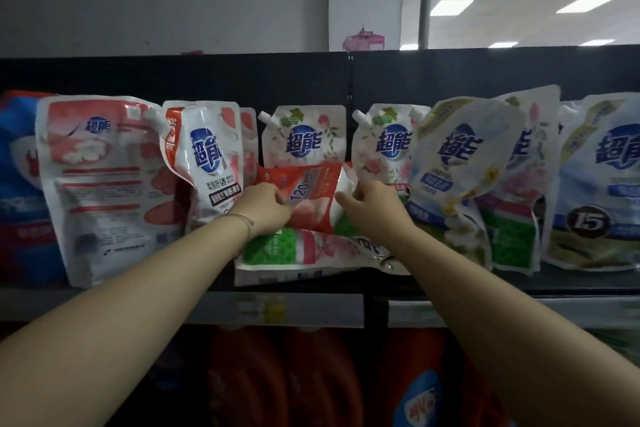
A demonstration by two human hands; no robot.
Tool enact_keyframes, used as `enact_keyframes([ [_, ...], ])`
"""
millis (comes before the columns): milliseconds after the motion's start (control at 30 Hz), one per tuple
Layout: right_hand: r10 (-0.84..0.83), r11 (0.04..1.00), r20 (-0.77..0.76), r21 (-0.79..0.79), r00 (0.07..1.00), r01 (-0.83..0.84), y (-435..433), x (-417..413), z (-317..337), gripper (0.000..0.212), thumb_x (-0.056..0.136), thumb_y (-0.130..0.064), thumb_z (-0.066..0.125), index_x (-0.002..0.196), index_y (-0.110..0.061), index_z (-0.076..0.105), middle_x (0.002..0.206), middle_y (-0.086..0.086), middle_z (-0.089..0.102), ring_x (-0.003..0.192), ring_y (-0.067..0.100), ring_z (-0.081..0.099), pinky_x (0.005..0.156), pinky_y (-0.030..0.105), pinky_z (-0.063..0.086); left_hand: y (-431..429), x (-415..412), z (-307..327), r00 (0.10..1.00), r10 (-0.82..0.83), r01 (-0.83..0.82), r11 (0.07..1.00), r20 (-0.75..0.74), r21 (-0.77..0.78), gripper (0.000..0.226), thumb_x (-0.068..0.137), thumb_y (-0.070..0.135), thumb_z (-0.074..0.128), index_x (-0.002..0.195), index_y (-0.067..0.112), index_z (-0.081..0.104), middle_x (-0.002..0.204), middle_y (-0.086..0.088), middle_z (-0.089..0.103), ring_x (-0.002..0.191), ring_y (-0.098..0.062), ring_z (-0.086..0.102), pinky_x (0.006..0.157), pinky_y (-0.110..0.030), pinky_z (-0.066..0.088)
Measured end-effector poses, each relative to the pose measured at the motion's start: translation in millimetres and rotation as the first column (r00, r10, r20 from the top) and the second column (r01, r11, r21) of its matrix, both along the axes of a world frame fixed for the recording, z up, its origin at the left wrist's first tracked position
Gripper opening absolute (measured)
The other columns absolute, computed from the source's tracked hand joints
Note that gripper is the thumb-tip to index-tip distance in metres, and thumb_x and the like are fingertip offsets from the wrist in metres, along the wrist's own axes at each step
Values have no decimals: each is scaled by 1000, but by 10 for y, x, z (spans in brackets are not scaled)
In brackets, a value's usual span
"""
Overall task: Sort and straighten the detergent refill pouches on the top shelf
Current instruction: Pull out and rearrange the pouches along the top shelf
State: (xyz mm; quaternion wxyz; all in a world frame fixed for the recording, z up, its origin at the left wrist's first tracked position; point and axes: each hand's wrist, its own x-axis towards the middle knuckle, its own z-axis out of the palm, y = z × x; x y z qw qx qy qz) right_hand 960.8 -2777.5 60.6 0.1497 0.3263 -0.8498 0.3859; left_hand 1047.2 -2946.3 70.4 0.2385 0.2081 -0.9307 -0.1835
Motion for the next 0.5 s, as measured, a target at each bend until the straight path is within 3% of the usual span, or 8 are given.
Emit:
enact_keyframes([
  [67,-17,1000,138,-13,990,19,-169,-38,99,35,92,-50,53,75,-21,46,62,1,53,49,12,47,46,24,36,-116,-17,34,999,14,-17,997,37,74,29,93,32,58,98,6,69,100,-12,67,80,-23,58,66,-27,42],
  [133,-40,998,236,57,971,27,-340,-57,153,40,91,-56,53,99,-17,53,78,3,60,60,15,56,52,28,46,-220,-25,45,997,27,-34,992,66,118,35,92,37,60,97,3,69,96,-11,67,79,-23,58,64,-27,41],
  [167,-53,993,249,117,967,24,-422,-66,155,42,93,-51,52,107,-11,55,90,6,63,72,19,61,63,31,51,-279,-38,33,996,35,-46,991,84,129,36,91,38,61,96,3,68,89,-9,65,75,-21,57,61,-25,41],
  [233,-85,988,225,149,971,52,-558,-89,118,26,96,-28,50,107,-6,58,103,10,63,89,26,61,76,34,51,-347,-40,16,993,60,-74,987,101,142,34,90,35,62,90,2,66,70,-3,54,58,-15,48,47,-22,35],
  [333,-68,996,201,-43,977,78,-630,-108,28,12,91,-11,47,84,-8,56,89,8,59,84,28,58,68,29,45,-346,-49,-1,991,62,-77,989,119,125,40,91,38,60,98,-1,68,69,-7,57,58,-15,50,47,-23,34],
  [400,-71,974,128,-205,989,96,-646,-151,14,19,94,-14,43,81,-8,56,94,11,59,72,23,58,58,24,40,-315,-52,4,989,61,-76,991,134,111,54,93,43,55,115,-6,63,87,-15,66,77,-25,61,58,-25,40],
  [500,-6,932,-33,-362,999,-7,-602,-149,134,32,100,-19,39,75,-8,56,84,10,61,61,20,54,49,27,41,-339,-111,9,980,91,-115,985,178,128,72,96,56,39,124,-8,56,83,-11,58,68,-19,53,59,-27,38],
])
